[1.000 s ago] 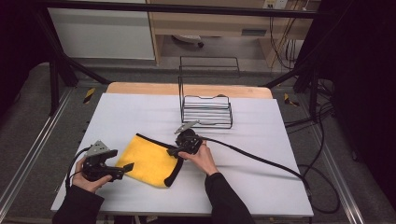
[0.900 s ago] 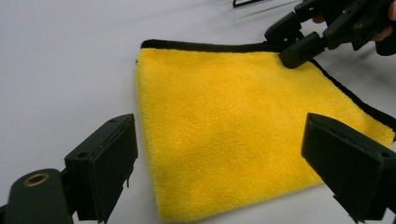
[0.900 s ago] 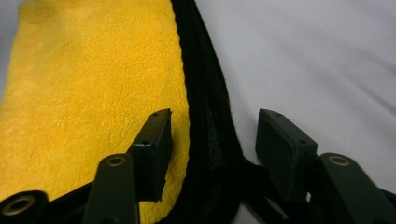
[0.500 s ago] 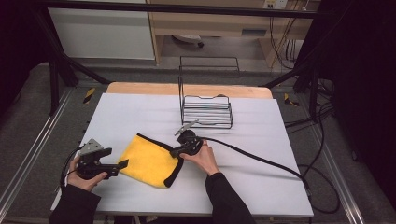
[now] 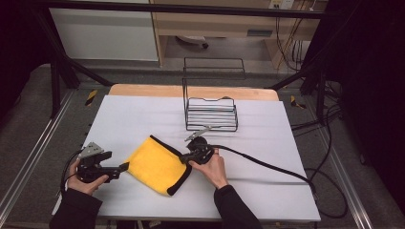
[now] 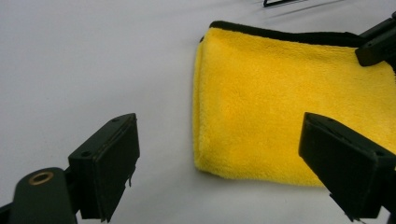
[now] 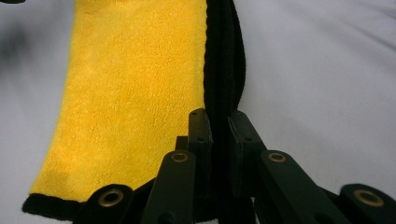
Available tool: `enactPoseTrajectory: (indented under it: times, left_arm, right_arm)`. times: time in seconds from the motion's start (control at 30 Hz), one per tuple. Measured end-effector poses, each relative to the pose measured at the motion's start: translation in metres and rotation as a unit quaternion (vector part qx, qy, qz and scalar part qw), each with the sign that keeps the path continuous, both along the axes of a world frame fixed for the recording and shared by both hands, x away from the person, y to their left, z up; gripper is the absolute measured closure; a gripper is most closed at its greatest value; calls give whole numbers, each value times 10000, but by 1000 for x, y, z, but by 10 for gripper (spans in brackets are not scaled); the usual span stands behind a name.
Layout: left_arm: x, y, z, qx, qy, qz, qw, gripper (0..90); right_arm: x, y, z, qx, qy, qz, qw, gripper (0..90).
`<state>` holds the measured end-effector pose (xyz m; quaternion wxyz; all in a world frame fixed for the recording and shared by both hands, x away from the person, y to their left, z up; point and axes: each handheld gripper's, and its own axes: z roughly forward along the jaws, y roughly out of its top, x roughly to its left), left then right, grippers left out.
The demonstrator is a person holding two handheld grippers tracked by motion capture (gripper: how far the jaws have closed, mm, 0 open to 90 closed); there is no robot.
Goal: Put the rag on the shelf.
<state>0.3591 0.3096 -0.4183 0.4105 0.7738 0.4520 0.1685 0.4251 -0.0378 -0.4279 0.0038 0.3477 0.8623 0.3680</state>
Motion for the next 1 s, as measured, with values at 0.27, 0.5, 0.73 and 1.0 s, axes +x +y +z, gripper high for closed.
enactPoseTrajectory:
  times: [0.27, 0.5, 0.73, 1.0]
  left_arm:
    - [0, 1, -2, 16, 27, 51, 10000, 122]
    - [1, 1, -3, 13, 21, 105, 9999, 119]
    - [1, 2, -2, 24, 3, 128, 9999, 115]
    - [2, 3, -4, 37, 7, 119, 9999, 106]
  right_arm:
    - [-27, -12, -3, 33, -5, -385, 9993, 810]
    - [-48, -16, -5, 20, -170, -550, 9983, 807]
    - [-37, -21, -6, 128, -308, -384, 9987, 561]
    - [20, -3, -3, 483, -694, -405, 9956, 373]
